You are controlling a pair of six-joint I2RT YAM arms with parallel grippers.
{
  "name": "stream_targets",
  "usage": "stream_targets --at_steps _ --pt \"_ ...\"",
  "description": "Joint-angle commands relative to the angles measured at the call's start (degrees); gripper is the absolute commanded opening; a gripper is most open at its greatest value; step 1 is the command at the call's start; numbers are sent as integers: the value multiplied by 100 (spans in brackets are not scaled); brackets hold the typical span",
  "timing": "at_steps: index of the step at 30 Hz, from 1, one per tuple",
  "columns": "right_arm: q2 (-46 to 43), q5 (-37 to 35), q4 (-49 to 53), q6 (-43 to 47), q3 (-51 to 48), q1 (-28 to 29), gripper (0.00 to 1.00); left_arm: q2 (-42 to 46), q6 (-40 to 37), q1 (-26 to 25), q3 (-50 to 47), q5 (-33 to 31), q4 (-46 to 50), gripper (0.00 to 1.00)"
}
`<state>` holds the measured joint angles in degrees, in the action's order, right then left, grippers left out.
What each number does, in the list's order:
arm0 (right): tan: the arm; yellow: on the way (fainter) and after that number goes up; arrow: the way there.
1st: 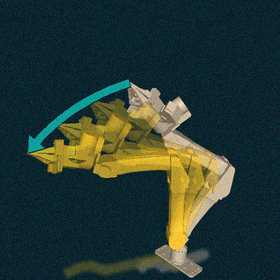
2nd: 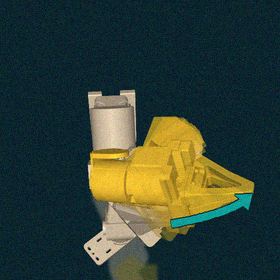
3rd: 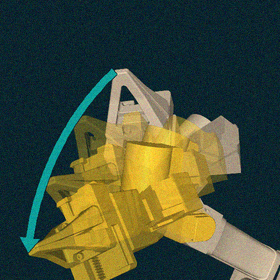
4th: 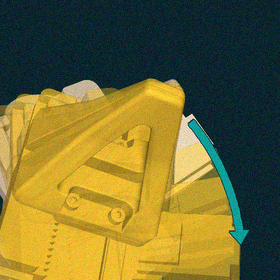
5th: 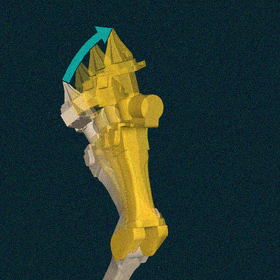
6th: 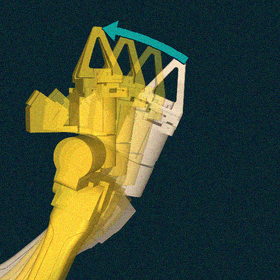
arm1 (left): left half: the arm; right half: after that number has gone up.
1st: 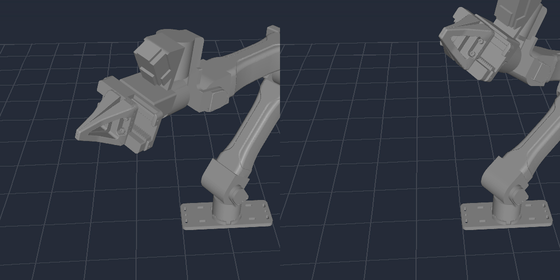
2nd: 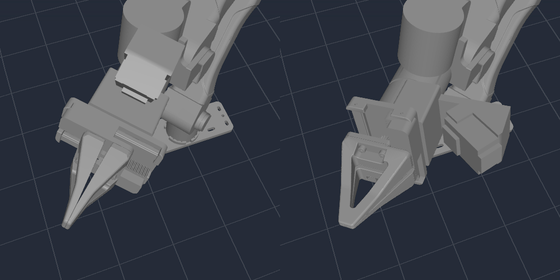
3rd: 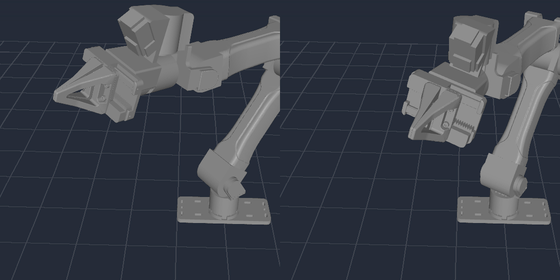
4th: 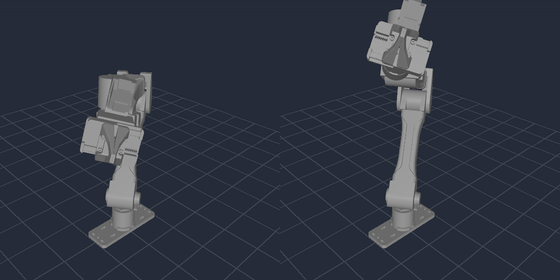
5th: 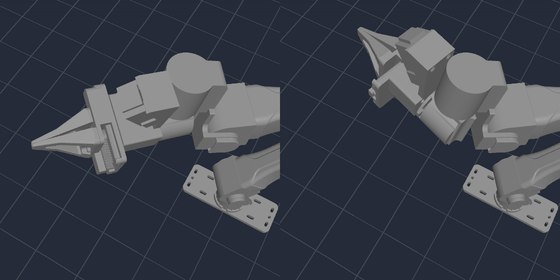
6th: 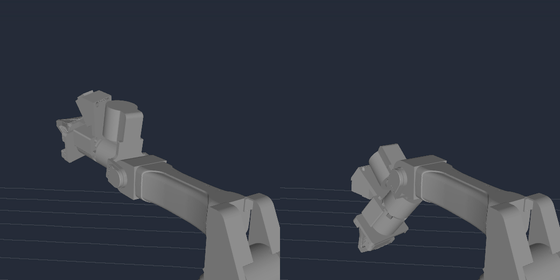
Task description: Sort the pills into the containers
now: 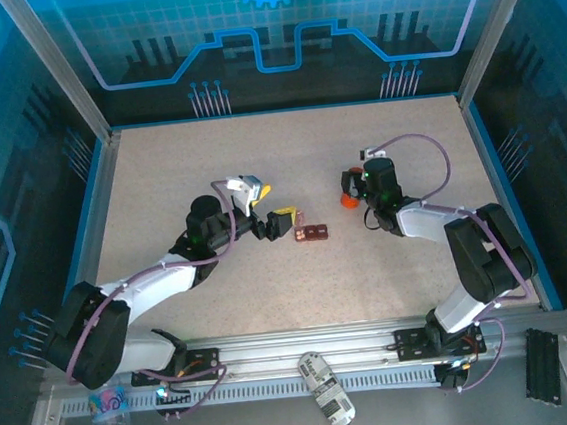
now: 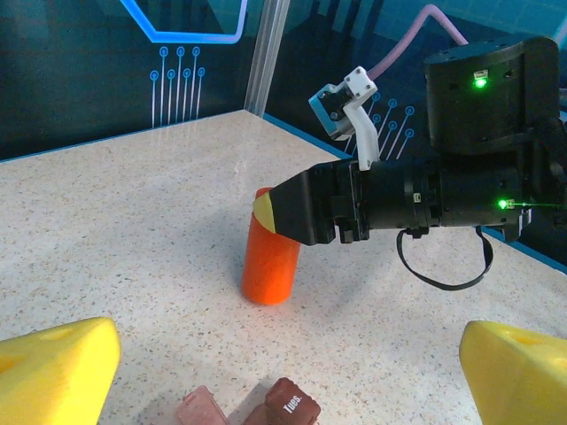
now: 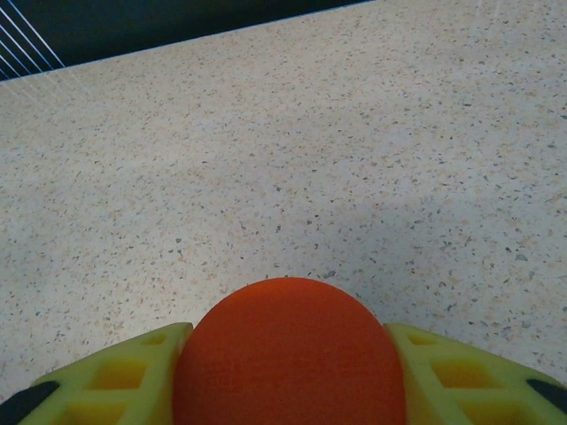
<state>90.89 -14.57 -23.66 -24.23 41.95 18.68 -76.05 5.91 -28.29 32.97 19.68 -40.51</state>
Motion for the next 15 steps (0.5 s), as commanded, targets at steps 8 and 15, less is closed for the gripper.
stream_targets --at_steps 8,15 --pt "-59 -102 161 303 -188 254 28 109 -99 0 126 -123 30 99" --pt "-36 -292 167 389 -267 444 44 90 -91 4 122 -114 32 99"
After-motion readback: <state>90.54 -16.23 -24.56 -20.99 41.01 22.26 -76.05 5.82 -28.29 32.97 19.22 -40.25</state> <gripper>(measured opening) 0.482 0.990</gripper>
